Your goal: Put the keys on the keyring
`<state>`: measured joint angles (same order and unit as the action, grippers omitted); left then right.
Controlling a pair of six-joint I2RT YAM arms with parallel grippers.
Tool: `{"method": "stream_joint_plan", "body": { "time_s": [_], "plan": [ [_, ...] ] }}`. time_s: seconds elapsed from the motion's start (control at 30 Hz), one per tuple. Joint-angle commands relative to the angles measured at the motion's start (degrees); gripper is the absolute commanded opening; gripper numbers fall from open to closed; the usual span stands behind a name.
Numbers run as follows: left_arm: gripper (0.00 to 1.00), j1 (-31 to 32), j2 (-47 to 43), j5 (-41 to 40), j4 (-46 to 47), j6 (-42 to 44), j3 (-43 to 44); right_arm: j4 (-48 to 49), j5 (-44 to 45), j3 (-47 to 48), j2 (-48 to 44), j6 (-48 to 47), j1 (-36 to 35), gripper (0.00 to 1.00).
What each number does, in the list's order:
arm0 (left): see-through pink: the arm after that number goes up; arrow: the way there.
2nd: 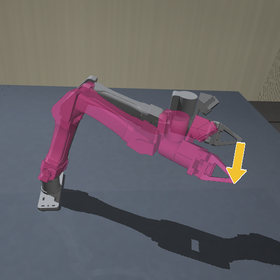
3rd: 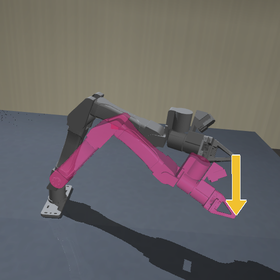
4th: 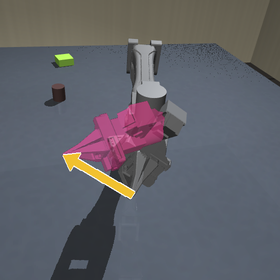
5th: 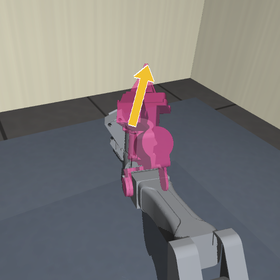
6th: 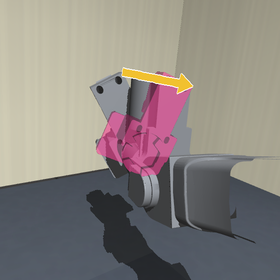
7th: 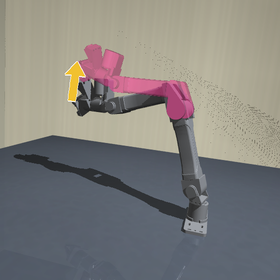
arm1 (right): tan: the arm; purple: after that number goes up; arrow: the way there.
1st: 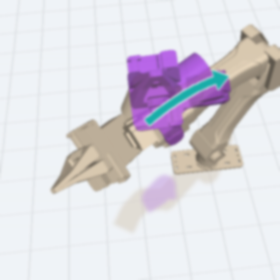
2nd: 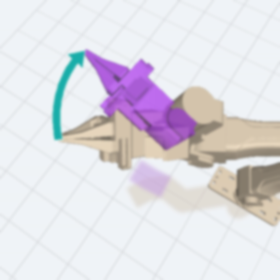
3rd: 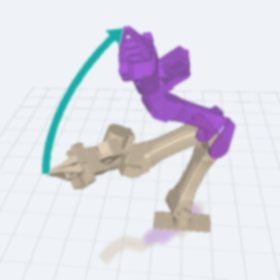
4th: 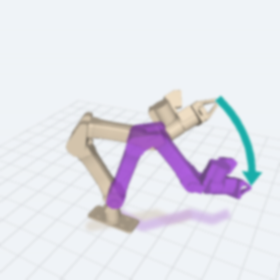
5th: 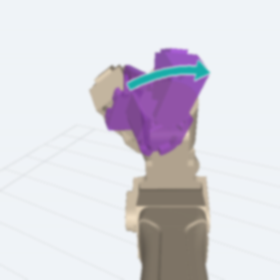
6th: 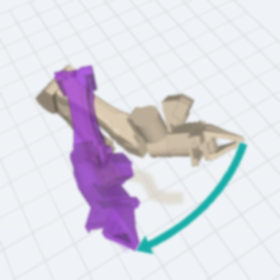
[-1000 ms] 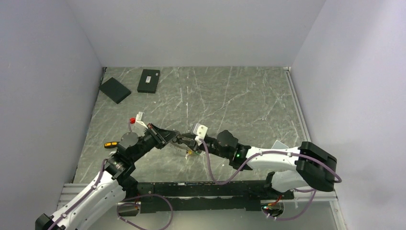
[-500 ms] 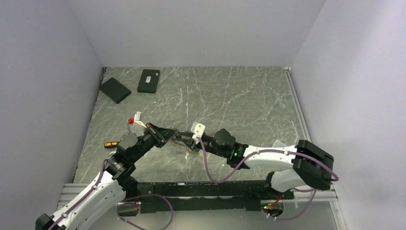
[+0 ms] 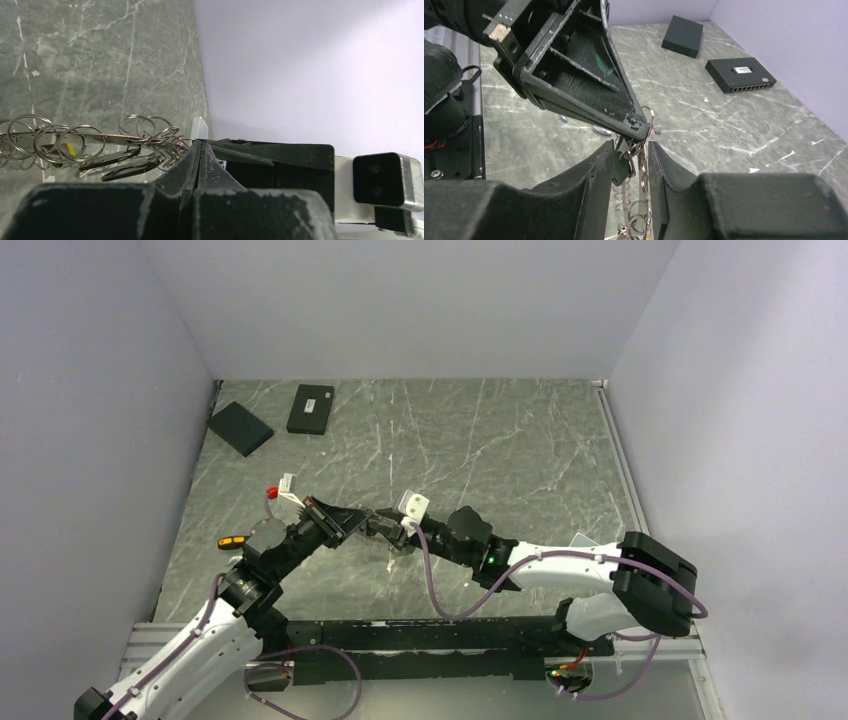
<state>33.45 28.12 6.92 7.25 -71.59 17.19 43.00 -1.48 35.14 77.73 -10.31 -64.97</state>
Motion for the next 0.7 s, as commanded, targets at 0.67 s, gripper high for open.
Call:
{"method": "stream_joint_plan", "body": {
  "time_s": [0.67],
  "plan": [
    [0.00,0.1,-2.3,-2.0,8.6,-1.5,-2.1,2.1,1.3,2.0,1.5,-2.1,-1.5,0.34]
  ]
}}
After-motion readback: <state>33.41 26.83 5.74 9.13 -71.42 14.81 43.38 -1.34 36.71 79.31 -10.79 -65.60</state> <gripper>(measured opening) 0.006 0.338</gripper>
